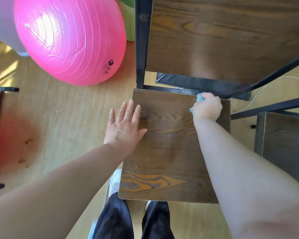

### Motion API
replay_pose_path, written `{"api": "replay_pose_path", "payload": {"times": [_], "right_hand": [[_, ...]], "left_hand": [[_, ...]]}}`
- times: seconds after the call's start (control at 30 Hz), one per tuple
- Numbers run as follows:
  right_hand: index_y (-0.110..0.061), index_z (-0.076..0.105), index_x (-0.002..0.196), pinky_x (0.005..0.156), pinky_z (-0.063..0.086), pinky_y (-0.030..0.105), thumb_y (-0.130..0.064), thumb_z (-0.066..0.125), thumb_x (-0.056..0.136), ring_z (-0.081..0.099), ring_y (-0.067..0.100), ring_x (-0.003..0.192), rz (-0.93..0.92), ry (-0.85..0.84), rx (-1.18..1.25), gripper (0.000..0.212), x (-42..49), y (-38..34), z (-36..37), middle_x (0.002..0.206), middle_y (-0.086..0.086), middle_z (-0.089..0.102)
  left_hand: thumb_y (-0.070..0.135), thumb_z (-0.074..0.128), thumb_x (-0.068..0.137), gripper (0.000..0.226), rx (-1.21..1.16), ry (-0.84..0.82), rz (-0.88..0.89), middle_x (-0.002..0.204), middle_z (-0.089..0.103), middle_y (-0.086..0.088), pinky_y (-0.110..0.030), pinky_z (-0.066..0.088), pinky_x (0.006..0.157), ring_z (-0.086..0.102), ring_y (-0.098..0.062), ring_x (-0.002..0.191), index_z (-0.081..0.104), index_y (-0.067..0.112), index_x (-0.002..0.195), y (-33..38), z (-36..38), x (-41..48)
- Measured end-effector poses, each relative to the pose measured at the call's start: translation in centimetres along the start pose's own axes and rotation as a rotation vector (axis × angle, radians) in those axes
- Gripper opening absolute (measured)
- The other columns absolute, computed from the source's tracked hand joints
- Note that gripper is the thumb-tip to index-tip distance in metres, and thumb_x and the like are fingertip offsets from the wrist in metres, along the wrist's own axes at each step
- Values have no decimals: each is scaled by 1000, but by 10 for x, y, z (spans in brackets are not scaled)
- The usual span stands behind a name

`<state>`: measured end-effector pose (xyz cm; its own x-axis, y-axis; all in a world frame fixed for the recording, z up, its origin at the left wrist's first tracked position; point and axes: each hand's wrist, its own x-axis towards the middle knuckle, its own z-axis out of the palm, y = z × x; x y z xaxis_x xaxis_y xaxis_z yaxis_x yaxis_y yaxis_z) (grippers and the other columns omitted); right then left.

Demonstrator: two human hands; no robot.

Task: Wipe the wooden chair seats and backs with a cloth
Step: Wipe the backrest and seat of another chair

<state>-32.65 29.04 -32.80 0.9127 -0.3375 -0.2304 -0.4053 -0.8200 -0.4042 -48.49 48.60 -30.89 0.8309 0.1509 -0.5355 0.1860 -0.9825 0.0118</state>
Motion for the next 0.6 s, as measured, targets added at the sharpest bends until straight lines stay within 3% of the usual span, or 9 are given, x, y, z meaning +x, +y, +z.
{"api": "replay_pose_path", "payload": {"times": [0.13,0.33,0.43,0.6], "right_hand": [[-15,68,118,76,40,26,3,53,86,55,26,97,-130,-80,6,40,-34,-29,24,118,7,56],[-16,67,122,90,51,38,-3,55,90,58,28,100,-471,-202,-7,36,-81,-58,61,116,6,59],[-13,70,117,83,53,42,2,58,86,58,31,96,-700,-293,-65,36,-102,-59,73,111,6,62],[-19,74,103,66,51,36,2,65,80,53,29,82,-970,-403,-72,32,-149,-25,71,95,0,63]], "left_hand": [[59,16,101,75,-40,12,-28,163,-23,-5,-52,-1,123,-21,-23,150,-18,20,155,-18,3,1],[58,17,101,74,-57,-1,-52,163,-23,-5,-51,-2,123,-19,-23,151,-17,20,155,-43,9,-9],[59,17,101,75,-60,-14,-62,163,-22,-5,-51,-1,123,-18,-23,151,-17,19,155,-51,15,-17],[59,19,101,76,-96,-32,-54,163,-22,-4,-49,-1,123,-17,-21,151,-16,19,155,-55,23,-30]]}}
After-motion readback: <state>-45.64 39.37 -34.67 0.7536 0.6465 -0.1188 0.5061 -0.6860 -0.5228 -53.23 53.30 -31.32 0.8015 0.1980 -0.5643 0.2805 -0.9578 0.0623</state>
